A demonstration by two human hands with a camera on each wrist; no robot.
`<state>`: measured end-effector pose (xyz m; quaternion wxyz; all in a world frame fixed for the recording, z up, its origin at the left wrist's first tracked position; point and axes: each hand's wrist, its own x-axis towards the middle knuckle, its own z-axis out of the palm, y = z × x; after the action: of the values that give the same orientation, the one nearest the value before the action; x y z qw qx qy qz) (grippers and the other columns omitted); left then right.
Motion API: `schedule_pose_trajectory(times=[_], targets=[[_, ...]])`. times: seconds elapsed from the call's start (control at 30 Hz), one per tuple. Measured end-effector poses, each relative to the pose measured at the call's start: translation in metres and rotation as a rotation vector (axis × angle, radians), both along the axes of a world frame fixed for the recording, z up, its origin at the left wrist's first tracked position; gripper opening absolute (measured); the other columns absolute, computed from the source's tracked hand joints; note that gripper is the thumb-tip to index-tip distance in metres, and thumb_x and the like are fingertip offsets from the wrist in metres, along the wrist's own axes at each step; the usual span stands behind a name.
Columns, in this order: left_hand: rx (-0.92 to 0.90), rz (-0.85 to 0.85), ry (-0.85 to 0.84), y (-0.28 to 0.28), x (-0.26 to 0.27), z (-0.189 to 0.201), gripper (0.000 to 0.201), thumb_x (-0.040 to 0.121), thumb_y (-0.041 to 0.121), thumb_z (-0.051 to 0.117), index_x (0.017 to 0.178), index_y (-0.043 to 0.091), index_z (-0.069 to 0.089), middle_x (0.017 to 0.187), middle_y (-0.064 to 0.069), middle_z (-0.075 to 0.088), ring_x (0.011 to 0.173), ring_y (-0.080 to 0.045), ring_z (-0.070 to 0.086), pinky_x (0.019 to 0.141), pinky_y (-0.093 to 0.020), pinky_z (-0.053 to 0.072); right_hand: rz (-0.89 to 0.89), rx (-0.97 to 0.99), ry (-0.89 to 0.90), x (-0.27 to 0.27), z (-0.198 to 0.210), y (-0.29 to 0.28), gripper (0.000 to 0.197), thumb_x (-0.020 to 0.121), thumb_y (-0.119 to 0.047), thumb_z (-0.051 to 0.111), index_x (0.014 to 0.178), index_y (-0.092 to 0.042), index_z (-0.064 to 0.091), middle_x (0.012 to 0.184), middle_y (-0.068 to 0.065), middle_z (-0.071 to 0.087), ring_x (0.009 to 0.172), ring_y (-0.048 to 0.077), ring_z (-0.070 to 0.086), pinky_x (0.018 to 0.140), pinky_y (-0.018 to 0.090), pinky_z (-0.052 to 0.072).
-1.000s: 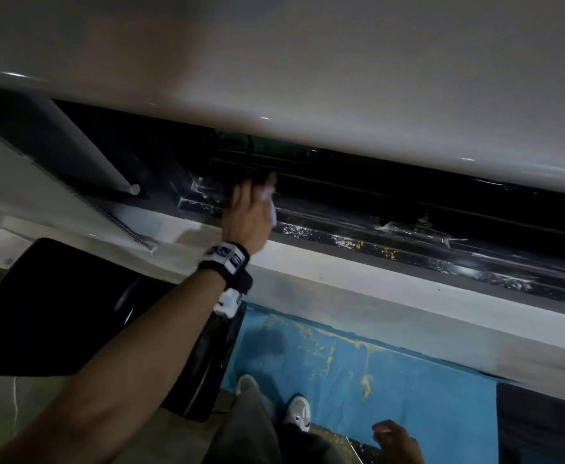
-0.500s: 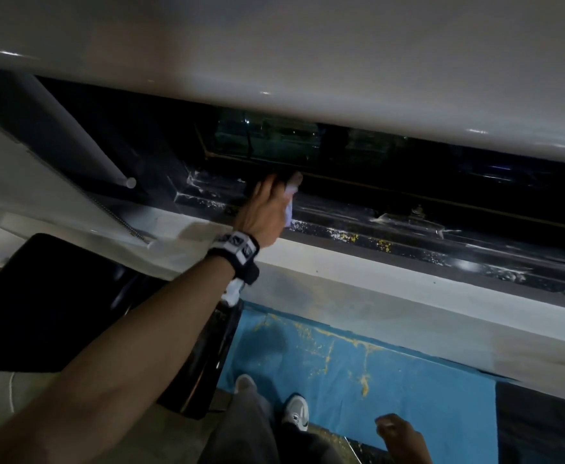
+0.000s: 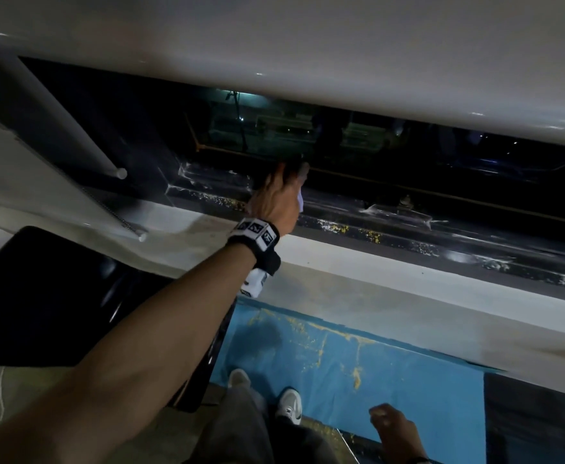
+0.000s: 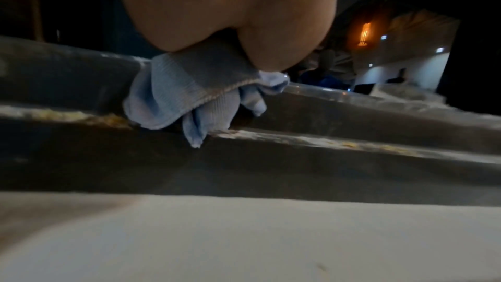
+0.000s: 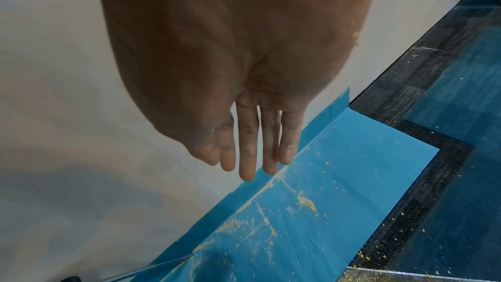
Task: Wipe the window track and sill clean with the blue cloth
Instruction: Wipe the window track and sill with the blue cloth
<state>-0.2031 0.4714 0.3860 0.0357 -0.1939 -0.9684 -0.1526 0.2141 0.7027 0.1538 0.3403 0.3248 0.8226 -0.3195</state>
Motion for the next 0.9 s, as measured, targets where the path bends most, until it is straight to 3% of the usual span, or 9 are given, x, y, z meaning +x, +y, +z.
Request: schedule_pose_trajectory(times=[0.13, 0.2, 0.33, 0.43, 0.5, 0.57, 0.7, 0.77, 0.9], targets=[[0.153, -0.149, 0.099, 0.014, 0.054, -0.017, 0.067, 0.091, 0.003, 0.062, 0.153, 0.017, 0.044, 0.147, -0.012, 0.043, 0.125, -0.034, 0.048, 0.101, -0.044, 0.049, 0.01, 0.017, 0.033, -0.007, 0.004, 0.0, 0.02, 0.098, -0.026, 0.071, 0.09, -0.043, 0.07, 0.096, -0.004, 0.076, 0.111, 0.025, 0.074, 0.079, 0.024, 0.042], [0.15, -0.197, 0.073, 0.009, 0.047, -0.013, 0.066, 0.091, 0.002, 0.064, 0.152, 0.016, 0.044, 0.147, -0.012, 0.044, 0.123, -0.035, 0.05, 0.098, -0.044, 0.051, 0.03, 0.019, 0.039, -0.009, 0.006, -0.003, 0.015, 0.099, -0.026, 0.07, 0.095, -0.04, 0.072, 0.095, -0.004, 0.074, 0.112, 0.025, 0.074, 0.078, 0.023, 0.041], [0.014, -0.099, -0.076, 0.012, 0.007, 0.015, 0.077, 0.093, 0.004, 0.059, 0.161, 0.03, 0.033, 0.159, -0.017, 0.034, 0.126, -0.046, 0.053, 0.084, -0.046, 0.056, 0.068, 0.018, 0.069, -0.017, 0.008, -0.007, 0.018, 0.1, -0.025, 0.069, 0.094, -0.042, 0.07, 0.092, -0.005, 0.076, 0.105, 0.027, 0.075, 0.077, 0.027, 0.045], [0.056, -0.077, -0.063, 0.027, 0.031, 0.013, 0.07, 0.097, 0.007, 0.057, 0.159, 0.03, 0.036, 0.157, -0.015, 0.036, 0.132, -0.041, 0.049, 0.096, -0.051, 0.054, 0.078, 0.014, 0.079, -0.023, 0.01, -0.011, 0.022, 0.099, -0.022, 0.068, 0.092, -0.043, 0.067, 0.098, -0.005, 0.078, 0.105, 0.027, 0.075, 0.08, 0.029, 0.048], [0.116, -0.183, -0.022, 0.029, 0.053, 0.001, 0.074, 0.088, 0.002, 0.063, 0.156, 0.021, 0.042, 0.151, -0.013, 0.041, 0.13, -0.037, 0.049, 0.103, -0.049, 0.049, 0.094, 0.007, 0.091, -0.028, 0.011, -0.012, 0.019, 0.1, -0.023, 0.067, 0.094, -0.041, 0.068, 0.098, -0.007, 0.076, 0.106, 0.026, 0.075, 0.078, 0.027, 0.044], [0.131, -0.217, -0.039, 0.026, 0.049, 0.005, 0.083, 0.082, -0.002, 0.066, 0.157, 0.02, 0.041, 0.152, -0.013, 0.042, 0.128, -0.037, 0.051, 0.1, -0.047, 0.051, 0.11, 0.004, 0.097, -0.03, 0.01, -0.014, 0.021, 0.1, -0.022, 0.067, 0.093, -0.042, 0.067, 0.098, -0.009, 0.075, 0.107, 0.027, 0.075, 0.079, 0.026, 0.044], [0.018, -0.153, -0.153, 0.031, 0.012, 0.029, 0.084, 0.092, 0.002, 0.059, 0.163, 0.034, 0.027, 0.159, -0.015, 0.037, 0.122, -0.042, 0.06, 0.088, -0.043, 0.054, 0.133, 0.004, 0.134, -0.034, 0.018, -0.015, 0.024, 0.101, -0.023, 0.064, 0.091, -0.044, 0.063, 0.11, -0.003, 0.079, 0.114, 0.031, 0.072, 0.087, 0.032, 0.047], [0.073, -0.136, -0.164, 0.036, 0.023, 0.027, 0.077, 0.096, 0.002, 0.057, 0.162, 0.033, 0.032, 0.159, -0.014, 0.037, 0.126, -0.043, 0.057, 0.095, -0.045, 0.053, 0.175, 0.003, 0.179, -0.037, 0.022, -0.018, 0.027, 0.102, -0.024, 0.064, 0.092, -0.048, 0.06, 0.116, -0.002, 0.079, 0.116, 0.031, 0.072, 0.09, 0.033, 0.048], [0.235, -0.268, -0.135, 0.024, 0.076, 0.019, 0.051, 0.101, 0.006, 0.054, 0.15, 0.018, 0.049, 0.153, -0.005, 0.044, 0.129, -0.027, 0.055, 0.103, -0.04, 0.051, 0.152, -0.036, 0.342, -0.054, 0.044, -0.023, 0.039, 0.099, -0.021, 0.068, 0.088, -0.058, 0.064, 0.102, -0.011, 0.08, 0.099, 0.022, 0.077, 0.082, 0.03, 0.054]])
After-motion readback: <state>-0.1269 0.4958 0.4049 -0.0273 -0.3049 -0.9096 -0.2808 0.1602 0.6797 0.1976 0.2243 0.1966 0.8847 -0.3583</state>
